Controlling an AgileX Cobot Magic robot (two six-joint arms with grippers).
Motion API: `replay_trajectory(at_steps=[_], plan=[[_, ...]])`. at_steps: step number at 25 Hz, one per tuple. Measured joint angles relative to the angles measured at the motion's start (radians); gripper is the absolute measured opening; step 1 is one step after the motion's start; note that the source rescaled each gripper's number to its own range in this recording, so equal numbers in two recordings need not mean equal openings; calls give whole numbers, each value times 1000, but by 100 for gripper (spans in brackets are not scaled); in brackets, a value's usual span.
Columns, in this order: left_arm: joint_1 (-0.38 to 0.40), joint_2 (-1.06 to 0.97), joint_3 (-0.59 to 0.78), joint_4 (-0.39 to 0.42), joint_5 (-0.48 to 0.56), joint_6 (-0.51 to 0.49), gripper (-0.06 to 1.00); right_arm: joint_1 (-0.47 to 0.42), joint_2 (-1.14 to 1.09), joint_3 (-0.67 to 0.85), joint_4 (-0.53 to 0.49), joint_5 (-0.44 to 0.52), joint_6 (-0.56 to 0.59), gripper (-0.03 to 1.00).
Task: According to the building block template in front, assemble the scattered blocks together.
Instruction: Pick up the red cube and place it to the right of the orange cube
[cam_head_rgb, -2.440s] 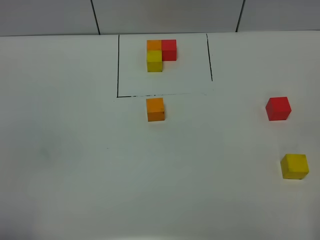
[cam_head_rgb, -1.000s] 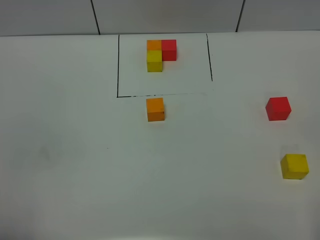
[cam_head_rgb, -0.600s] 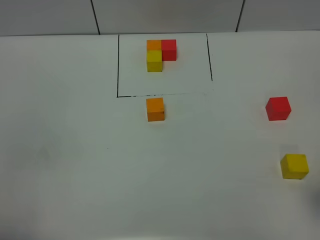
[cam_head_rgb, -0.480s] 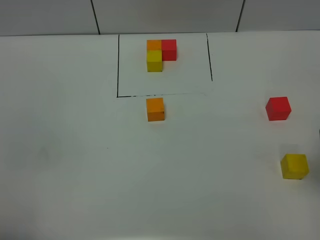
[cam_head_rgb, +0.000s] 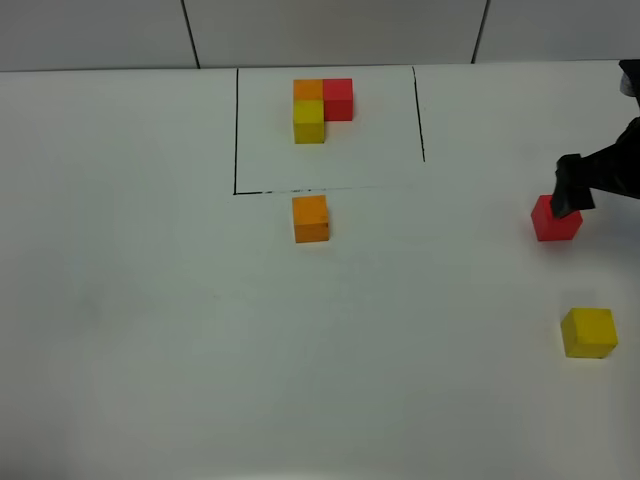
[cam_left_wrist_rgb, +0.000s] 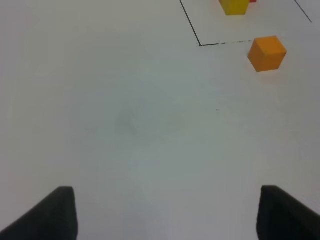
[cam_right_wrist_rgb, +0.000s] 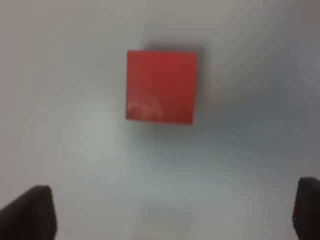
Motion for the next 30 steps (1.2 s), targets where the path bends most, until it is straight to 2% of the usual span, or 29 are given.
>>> replay_trajectory(at_steps=[10,14,16,19,22,24,28,30], plan=[[0,0,0,0,0,0,63,0,181,-61,79,-90,-104,95],[0,0,0,0,0,0,63,0,221,-70,85,-117,-106,89],[0,0,0,0,0,0,63,0,232,-70,85,-129,-106,80],[0,0,0,0,0,0,63,0,249,-70,85,-134,-106,58],[0,0,0,0,0,0,63,0,259,-70,85,-137,-103,28],[0,0,0,1,0,0,63,0,259,-70,86,-150,-101,0],[0,0,0,1,0,-6,63,6,259,-90,82,-161,-104,2],[0,0,0,1,0,0,63,29,259,-120,69,-147,-150,2]])
